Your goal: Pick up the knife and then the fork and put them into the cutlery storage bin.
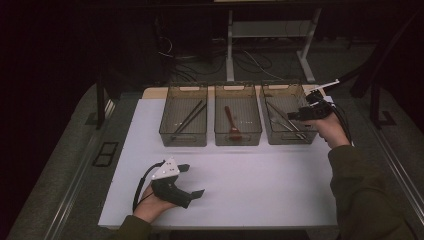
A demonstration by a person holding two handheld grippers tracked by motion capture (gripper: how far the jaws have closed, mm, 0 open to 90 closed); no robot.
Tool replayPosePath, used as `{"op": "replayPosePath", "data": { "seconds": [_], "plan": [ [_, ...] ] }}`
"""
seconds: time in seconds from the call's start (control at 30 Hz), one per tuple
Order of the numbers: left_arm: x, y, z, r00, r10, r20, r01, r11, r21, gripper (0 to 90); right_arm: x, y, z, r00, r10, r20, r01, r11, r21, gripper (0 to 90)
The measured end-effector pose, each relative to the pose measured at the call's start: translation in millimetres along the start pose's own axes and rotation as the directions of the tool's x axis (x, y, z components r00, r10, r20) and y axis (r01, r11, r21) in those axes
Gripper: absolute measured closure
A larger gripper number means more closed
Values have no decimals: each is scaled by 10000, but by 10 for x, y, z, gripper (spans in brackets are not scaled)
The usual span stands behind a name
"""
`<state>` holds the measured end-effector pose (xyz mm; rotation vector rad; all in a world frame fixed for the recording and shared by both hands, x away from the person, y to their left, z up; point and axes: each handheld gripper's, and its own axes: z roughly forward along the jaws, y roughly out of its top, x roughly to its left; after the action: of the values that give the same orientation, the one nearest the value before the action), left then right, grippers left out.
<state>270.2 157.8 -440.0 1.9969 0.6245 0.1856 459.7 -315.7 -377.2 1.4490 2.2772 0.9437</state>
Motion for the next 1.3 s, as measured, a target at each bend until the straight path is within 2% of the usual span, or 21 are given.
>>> {"op": "replayPosePath", "data": {
  "seconds": [0.1,0.2,0.33,0.5,0.6,0.9,1.13,1.3],
  "plan": [
    [1,1,-1,10000,-14,-15,14,10000,-41,0,11,-22,-44,9996,213,-160,-217,9995,-249,305],
    [3,0,-2,10000,-50,-31,50,10000,-17,0,24,-39,-101,9984,257,-501,-279,9987,-420,279],
    [11,9,0,9999,-82,-62,81,10000,-25,0,64,-88,-214,9962,134,-859,-230,9935,-1113,259],
    [23,9,9,9999,-96,-92,96,10000,13,0,158,-155,-336,9920,-309,-1222,107,9867,-1621,238],
    [25,9,11,9999,-117,-91,117,9999,4,0,235,-211,-393,9902,-598,-1261,358,9821,-1850,235],
    [21,7,9,9999,-112,-18,112,9999,-16,0,514,-434,-534,9742,-1196,-1912,742,9706,-2290,196],
    [11,7,7,10000,-92,1,92,10000,5,0,694,-616,-575,9654,-1553,-2096,1016,9638,-2465,197],
    [7,8,2,10000,-91,10,91,10000,-34,0,811,-780,-580,9635,-1800,-1982,1262,9582,-2567,189]
  ]
}}
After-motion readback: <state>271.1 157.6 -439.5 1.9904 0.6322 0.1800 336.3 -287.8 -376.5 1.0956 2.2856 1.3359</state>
